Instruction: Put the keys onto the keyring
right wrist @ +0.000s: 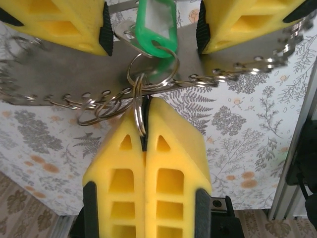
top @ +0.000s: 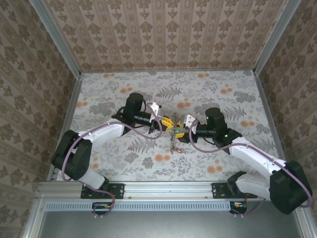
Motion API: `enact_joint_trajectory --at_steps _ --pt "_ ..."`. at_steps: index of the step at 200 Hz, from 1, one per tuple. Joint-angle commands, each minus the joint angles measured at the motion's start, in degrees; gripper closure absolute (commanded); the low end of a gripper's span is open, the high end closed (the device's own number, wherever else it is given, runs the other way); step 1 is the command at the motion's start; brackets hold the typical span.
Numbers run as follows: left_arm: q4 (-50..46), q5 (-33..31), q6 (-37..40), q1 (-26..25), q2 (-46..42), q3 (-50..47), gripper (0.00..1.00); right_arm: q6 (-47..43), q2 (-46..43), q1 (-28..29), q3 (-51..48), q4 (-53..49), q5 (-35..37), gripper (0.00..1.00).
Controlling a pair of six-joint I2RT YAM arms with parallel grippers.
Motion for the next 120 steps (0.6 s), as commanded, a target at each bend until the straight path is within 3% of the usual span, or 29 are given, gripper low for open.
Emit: enact_joint_trajectory --at_steps 1,73,120 --pt "0.4 3.5 0.2 0.0 -2.4 0.7 1.00 1.8 2.9 -0.2 0.4 3.7 -4.0 0.53" --pt "-4.1 3.3 3.3 0.1 -3.0 1.4 1.00 -0.3 3.2 -0.3 1.5 1.1 -4.5 0.81" --pt "-8.9 1.9 7.0 0.3 -3.1 1.4 1.00 -0.2 0.2 -0.4 2.3 -2.1 -3.4 0.94"
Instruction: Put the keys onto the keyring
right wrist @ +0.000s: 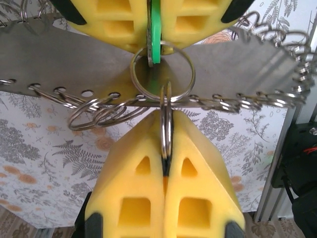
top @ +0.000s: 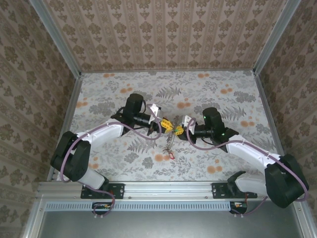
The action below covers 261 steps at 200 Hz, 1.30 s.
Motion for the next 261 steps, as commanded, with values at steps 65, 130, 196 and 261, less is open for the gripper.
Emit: enact_joint_trajectory --at_steps 65,130,196,261 --pt "-3.3 -0.7 4.3 0.6 -0.9 1.3 1.00 -0.7 -5.3 0.0 8.0 -12.4 1.5 1.00" --pt "-7.7 -3.9 5.8 0.3 1.7 3.4 1.00 -16.4 -2.9 6.7 21.3 -37.2 19.7 1.00" --pt "7.0 -6.2 -6.1 2.8 1.7 -0.8 0.62 -30.4 7.8 13.6 38.2 -58.1 51.5 1.00" --pt "15.4 -28.1 -22.7 12.5 -6.0 -9.7 0.00 -38.4 11.1 17.3 46.6 -58.2 69.1 1.00"
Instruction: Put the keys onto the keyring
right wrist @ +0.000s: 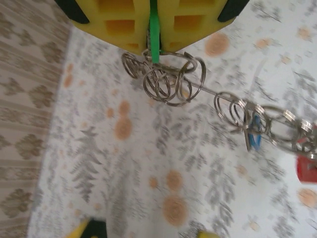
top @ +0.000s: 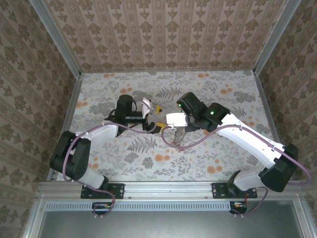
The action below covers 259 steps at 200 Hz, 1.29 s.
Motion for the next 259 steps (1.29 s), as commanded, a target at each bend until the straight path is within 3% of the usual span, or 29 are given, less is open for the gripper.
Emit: enact_joint_trajectory --at_steps 1,22,33,80,114,166,178,196,225,259 --pt "4.5 -11.9 -9.9 4.1 -5.2 -3.1 0.00 -6.0 -0.1 0.5 3.0 -0.6 10.5 1.00" --pt "9.7 -15.3 -18.4 8.4 -9.0 -7.6 0.00 -10.7 -0.8 0.8 3.2 3.5 12.7 1.00" --pt "9.4 -21.1 -21.9 10.1 -10.8 -9.3 0.00 -12.4 -1.3 1.0 3.9 4.8 12.7 1.00" --pt "1.2 -35.3 -24.5 13.7 -15.3 -13.6 0.00 -15.3 -0.4 0.9 8.8 4.1 12.1 1.00" --pt "-2.9 -41.7 -24.2 14.3 -17.8 -15.1 0.00 -12.8 -0.4 1.0 8.6 4.1 8.8 1.00" --pt "-5.7 -52.4 -40.2 19.0 -20.1 -18.1 0.00 -3.8 2.9 2.9 7.3 5.4 0.3 1.00" --pt "-9.2 -53.4 -40.6 20.1 -20.9 -17.4 0.00 -0.4 3.8 3.5 6.4 6.9 -2.5 1.00" --pt "-10.7 -52.5 -35.2 20.7 -22.9 -17.0 0.00 4.5 4.6 4.1 4.0 12.1 -7.9 1.00" --pt "-10.9 -52.7 -31.8 21.6 -26.0 -17.3 0.00 11.6 5.8 3.4 -1.4 25.6 -17.4 1.00" --pt "-10.5 -52.1 -33.4 23.3 -27.7 -18.9 0.00 18.3 9.0 2.3 -3.1 38.0 -23.4 1.00"
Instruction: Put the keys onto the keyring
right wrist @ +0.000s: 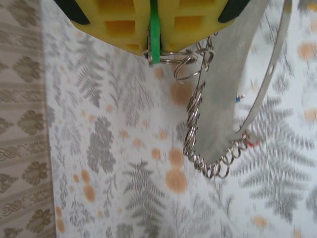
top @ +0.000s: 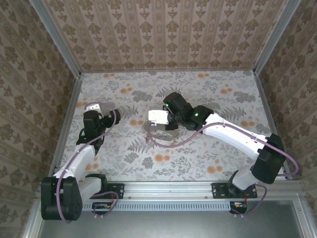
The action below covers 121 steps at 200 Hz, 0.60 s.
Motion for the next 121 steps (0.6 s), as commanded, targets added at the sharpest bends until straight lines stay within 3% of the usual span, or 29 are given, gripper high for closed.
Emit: enact_joint_trajectory --at_steps 1,32,55,91,121 --pt "-0.5 -0.7 -0.3 1.2 -1.4 -1.4 0.00 7.9 1.5 -0.9 -0.4 15.0 -8.5 1.00" --pt "3.4 -0.3 -4.2 1.5 -0.4 -3.3 0.00 -5.0 5.7 -3.9 -0.8 16.4 -19.4 1.00" --pt "3.8 0.2 -5.5 1.5 0.5 -3.0 0.00 -9.9 9.2 -9.3 5.0 8.3 -23.7 1.00" --pt "5.5 0.7 -6.8 1.6 1.4 -2.9 0.00 -17.5 13.8 -12.4 8.4 1.5 -16.7 1.00" --pt "3.0 -2.4 -13.1 1.8 1.7 -3.4 0.00 -20.8 13.9 -11.7 3.7 -3.0 -10.1 1.00"
